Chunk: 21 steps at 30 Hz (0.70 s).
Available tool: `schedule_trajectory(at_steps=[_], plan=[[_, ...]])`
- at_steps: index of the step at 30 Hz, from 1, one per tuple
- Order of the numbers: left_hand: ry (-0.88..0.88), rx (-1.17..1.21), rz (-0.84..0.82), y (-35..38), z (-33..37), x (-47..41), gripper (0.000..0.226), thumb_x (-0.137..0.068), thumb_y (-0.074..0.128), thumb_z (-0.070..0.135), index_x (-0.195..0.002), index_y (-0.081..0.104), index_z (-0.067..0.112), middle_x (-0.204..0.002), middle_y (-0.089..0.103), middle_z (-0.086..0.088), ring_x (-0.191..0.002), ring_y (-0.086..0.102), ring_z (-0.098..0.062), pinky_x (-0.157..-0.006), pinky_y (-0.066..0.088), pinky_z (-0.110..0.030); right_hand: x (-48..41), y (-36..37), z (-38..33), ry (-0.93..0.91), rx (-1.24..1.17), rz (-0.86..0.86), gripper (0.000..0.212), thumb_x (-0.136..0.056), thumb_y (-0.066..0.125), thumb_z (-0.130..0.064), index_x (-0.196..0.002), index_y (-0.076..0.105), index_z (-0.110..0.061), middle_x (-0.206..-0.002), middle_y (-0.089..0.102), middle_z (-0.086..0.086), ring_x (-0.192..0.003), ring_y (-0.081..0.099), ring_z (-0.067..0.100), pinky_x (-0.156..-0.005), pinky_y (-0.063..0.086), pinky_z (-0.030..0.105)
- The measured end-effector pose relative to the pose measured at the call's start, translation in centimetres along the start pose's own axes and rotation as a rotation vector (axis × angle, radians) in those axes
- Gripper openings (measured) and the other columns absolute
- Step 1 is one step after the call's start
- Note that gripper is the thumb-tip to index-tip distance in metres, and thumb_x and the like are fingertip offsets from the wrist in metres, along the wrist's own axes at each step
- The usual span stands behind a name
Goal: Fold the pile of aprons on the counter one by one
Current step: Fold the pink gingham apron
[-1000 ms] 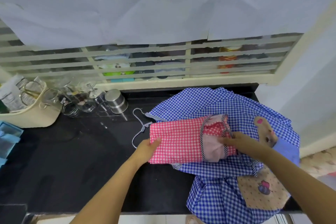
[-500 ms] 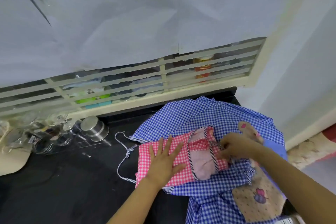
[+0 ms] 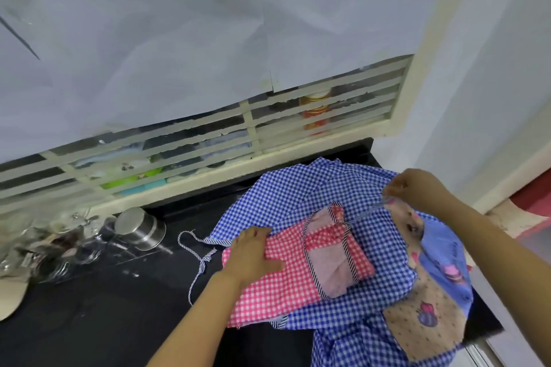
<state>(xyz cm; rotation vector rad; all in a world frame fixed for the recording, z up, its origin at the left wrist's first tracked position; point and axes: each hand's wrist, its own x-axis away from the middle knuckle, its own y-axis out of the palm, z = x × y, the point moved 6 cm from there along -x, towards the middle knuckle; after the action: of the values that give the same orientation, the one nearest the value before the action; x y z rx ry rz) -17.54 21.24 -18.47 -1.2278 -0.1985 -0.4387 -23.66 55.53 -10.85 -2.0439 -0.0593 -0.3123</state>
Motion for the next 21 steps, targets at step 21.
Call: schedule_trajectory(at_steps=[21], plan=[[-0.536,0.342,0.266,-3.8,-5.3,6.0,0.08,-0.073,0.072,0.058,-0.13,0.044,0.009,-0.13,0.048,-0.009,-0.117,0.05,-0.025,-0.097,0.043,-0.037,4.8,17.0,-13.2,-0.617,0.273,-0.394,0.084,-0.069,0.079,-0.037,-0.14,0.036,-0.02,-0.138,0.044,-0.001,-0.13,0.038,0.02,-0.11,0.028,0.034]])
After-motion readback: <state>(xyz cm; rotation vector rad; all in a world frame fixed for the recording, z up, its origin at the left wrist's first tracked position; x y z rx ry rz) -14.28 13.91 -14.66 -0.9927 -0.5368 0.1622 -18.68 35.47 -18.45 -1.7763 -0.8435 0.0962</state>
